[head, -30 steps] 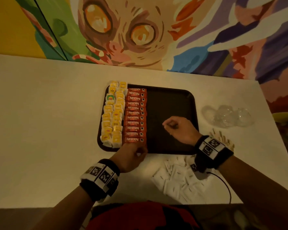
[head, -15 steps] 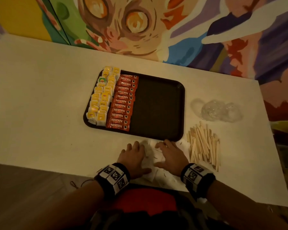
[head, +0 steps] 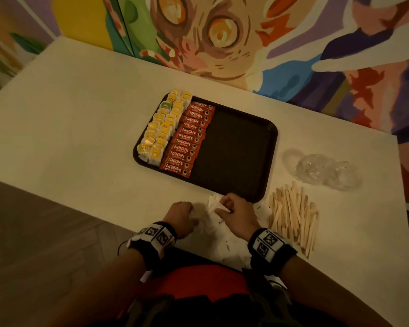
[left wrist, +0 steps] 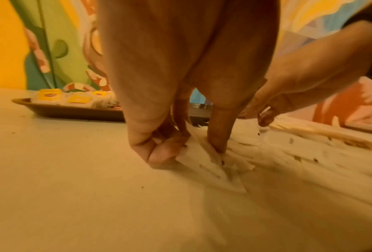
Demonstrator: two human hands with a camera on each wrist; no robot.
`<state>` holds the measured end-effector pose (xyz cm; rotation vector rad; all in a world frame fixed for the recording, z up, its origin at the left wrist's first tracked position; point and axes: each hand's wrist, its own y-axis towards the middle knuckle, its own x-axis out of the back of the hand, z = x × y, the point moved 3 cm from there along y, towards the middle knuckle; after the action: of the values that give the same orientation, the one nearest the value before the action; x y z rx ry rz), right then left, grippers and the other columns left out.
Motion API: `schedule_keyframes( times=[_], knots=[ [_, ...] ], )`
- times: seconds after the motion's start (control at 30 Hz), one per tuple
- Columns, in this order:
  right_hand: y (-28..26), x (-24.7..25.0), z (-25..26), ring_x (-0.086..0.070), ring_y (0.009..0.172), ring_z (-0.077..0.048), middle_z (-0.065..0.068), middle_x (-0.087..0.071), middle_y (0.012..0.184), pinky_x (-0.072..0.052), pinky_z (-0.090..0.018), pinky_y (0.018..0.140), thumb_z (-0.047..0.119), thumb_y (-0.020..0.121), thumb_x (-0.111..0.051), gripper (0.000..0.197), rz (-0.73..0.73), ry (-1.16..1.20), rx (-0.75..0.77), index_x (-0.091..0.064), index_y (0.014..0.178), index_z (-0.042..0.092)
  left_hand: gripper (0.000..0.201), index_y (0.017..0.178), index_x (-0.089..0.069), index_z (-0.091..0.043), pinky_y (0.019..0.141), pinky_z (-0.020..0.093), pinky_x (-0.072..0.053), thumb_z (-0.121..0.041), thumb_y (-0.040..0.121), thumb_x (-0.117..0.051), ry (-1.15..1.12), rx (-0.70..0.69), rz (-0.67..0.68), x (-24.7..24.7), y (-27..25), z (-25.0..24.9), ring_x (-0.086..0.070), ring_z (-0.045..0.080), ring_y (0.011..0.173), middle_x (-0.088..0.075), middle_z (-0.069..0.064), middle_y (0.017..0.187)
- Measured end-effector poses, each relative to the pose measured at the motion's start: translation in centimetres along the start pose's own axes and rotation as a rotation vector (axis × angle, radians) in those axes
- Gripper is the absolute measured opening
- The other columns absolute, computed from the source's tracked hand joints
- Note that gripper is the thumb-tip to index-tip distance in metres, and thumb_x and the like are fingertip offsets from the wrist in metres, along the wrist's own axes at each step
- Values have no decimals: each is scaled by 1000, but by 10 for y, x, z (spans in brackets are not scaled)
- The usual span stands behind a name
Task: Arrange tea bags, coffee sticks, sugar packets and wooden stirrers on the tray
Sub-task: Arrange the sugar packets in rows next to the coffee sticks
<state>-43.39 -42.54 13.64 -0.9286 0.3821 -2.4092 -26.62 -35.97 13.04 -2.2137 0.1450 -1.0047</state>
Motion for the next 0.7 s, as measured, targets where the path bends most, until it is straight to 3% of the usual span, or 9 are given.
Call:
schedule_keyframes(
  times=[0.13, 0.17, 0.27, 0.33, 0.4, 0.5, 0.6, 0.7],
  knots=[
    [8, 13, 9, -62, 82, -3, 14, -62, 92, -47, -7, 63, 23, 93, -65, 12, -14, 108, 42, -65, 106, 23, 25, 109, -61, -9, 86, 33, -49, -27, 96, -52, -86, 19, 46, 15, 4, 3, -60, 24, 100, -63, 7, 108],
    [10, 16, 10, -64, 82, -5, 13, -64, 92, -51, -10, 66, 22, 94, -64, 11, -19, 132, 50, -65, 105, 24, 24, 109, -60, -9, 85, 34, -49, -28, 97, -51, -114, 10, 48, 19, 6, 5, -60, 24, 99, -62, 6, 107],
    [19, 23, 16, -68, 88, -15, 4, -66, 97, -61, -32, 73, 19, 97, -59, 10, -13, 233, 44, -62, 106, 23, 14, 96, -60, -9, 81, 37, -48, -22, 96, -54, -287, -64, -10, 34, 11, 7, -61, 24, 90, -63, 4, 93],
    [23, 25, 22, -68, 91, -18, 0, -62, 103, -62, -32, 68, 15, 99, -55, 12, 24, 325, 22, -59, 110, 17, 17, 86, -60, -8, 78, 41, -51, -20, 96, -54, -486, -84, -57, 44, 12, 3, -61, 21, 80, -62, 5, 82],
    [27, 26, 31, -67, 97, -22, -1, -58, 108, -62, -35, 68, 11, 98, -56, 17, 59, 396, 23, -57, 114, 16, 18, 97, -61, -6, 74, 39, -55, -23, 98, -53, -662, -78, -78, 52, 12, -4, -64, 19, 78, -65, 7, 86],
    [37, 29, 42, -63, 102, -19, 5, -58, 110, -62, -38, 72, 5, 93, -62, 29, 41, 399, 57, -55, 115, 21, 24, 118, -55, -9, 69, 37, -59, -21, 97, -54, -869, -45, -91, 60, 17, -12, -65, 24, 92, -63, 11, 107],
    [51, 35, 51, -65, 97, -14, 4, -61, 110, -61, -30, 66, 1, 89, -66, 35, -2, 459, 38, -53, 115, 21, 25, 122, -52, -11, 64, 38, -59, -12, 97, -53, -1009, -48, -93, 69, 23, -21, -65, 27, 94, -59, 12, 113],
    [72, 44, 57, -69, 88, -13, -3, -66, 105, -61, -29, 64, 4, 86, -71, 37, -71, 450, 0, -52, 115, 18, 28, 122, -52, -14, 63, 40, -59, -5, 95, -53, -1073, -55, -105, 80, 31, -29, -62, 30, 97, -56, 10, 115]
  ],
)
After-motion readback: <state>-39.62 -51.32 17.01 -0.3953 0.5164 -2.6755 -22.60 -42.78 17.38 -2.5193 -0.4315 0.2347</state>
